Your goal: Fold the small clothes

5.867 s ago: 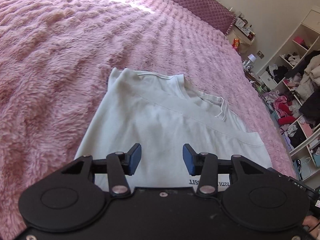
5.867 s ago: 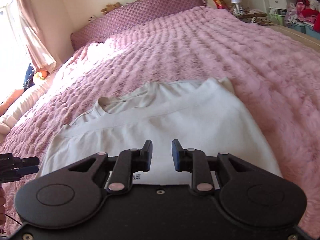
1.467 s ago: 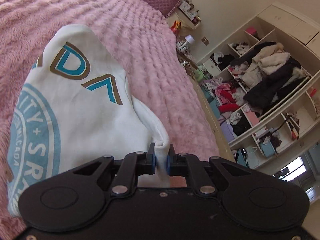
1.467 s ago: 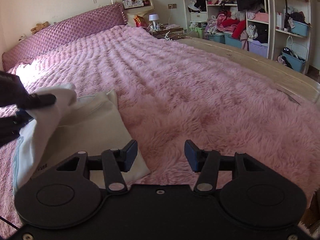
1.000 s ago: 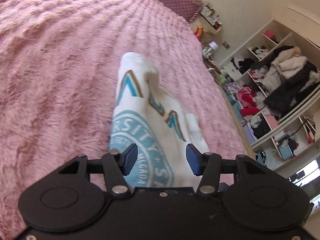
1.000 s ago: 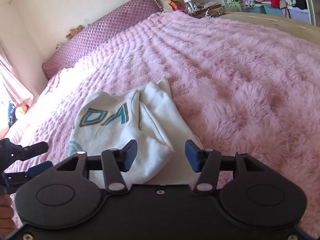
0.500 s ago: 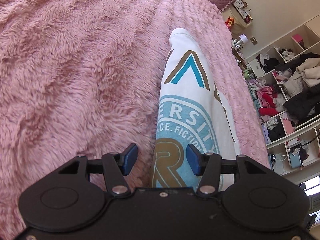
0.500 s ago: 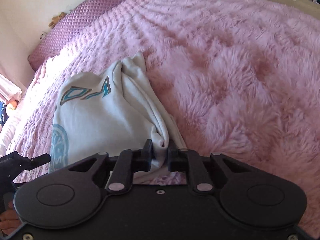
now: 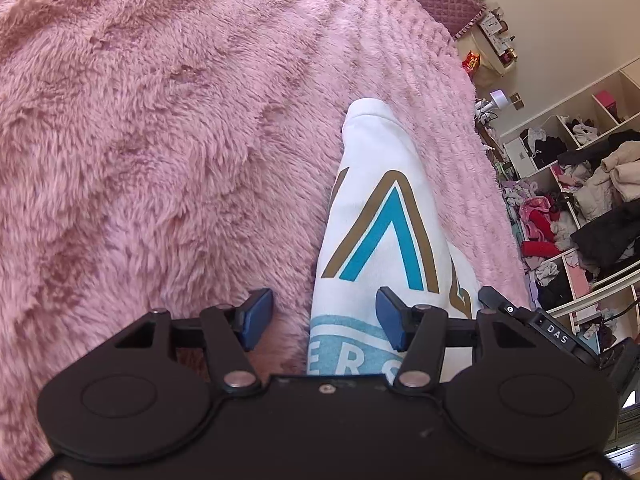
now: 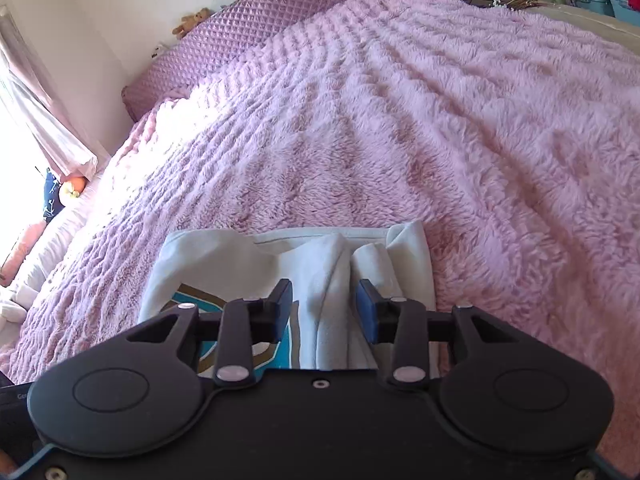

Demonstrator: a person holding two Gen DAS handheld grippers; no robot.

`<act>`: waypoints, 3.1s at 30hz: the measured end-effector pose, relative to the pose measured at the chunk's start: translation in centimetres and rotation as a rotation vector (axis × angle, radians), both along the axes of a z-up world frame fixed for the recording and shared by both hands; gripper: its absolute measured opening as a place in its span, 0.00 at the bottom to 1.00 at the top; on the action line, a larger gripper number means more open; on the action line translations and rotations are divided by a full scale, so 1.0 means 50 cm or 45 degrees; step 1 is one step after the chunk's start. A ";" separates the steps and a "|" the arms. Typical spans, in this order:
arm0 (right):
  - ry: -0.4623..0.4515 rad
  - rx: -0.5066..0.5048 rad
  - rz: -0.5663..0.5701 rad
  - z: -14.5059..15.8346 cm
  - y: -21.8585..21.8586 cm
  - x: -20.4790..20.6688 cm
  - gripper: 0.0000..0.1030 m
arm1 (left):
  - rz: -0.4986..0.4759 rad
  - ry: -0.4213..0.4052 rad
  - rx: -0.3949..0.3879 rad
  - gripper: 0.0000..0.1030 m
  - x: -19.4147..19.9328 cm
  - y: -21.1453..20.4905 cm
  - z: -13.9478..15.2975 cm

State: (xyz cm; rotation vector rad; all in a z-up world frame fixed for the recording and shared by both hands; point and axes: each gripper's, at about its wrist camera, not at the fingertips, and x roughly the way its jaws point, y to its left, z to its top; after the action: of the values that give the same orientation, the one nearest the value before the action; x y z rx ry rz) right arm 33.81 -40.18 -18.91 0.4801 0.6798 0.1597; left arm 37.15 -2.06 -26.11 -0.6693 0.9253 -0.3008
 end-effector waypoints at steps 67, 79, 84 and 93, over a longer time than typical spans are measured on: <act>-0.120 -0.196 -0.077 0.066 0.021 -0.410 0.23 | -0.423 -0.295 0.454 0.12 -0.331 -0.079 0.118; 0.083 -0.308 -0.064 -0.020 0.045 -0.364 0.18 | -0.442 -0.161 0.463 0.13 -0.266 -0.143 -0.026; -0.038 -0.269 -0.084 0.044 0.040 -0.349 0.19 | -0.389 -0.269 0.354 0.23 -0.259 -0.127 0.072; -0.005 -0.261 -0.013 0.006 0.068 -0.239 0.17 | -0.344 -0.200 0.386 0.31 -0.129 -0.152 0.040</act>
State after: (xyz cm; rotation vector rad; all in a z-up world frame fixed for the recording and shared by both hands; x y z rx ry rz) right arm 21.85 -36.78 -18.60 0.2865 0.6815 0.0799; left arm 30.69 -9.68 -24.13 -0.2374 0.8875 -0.4356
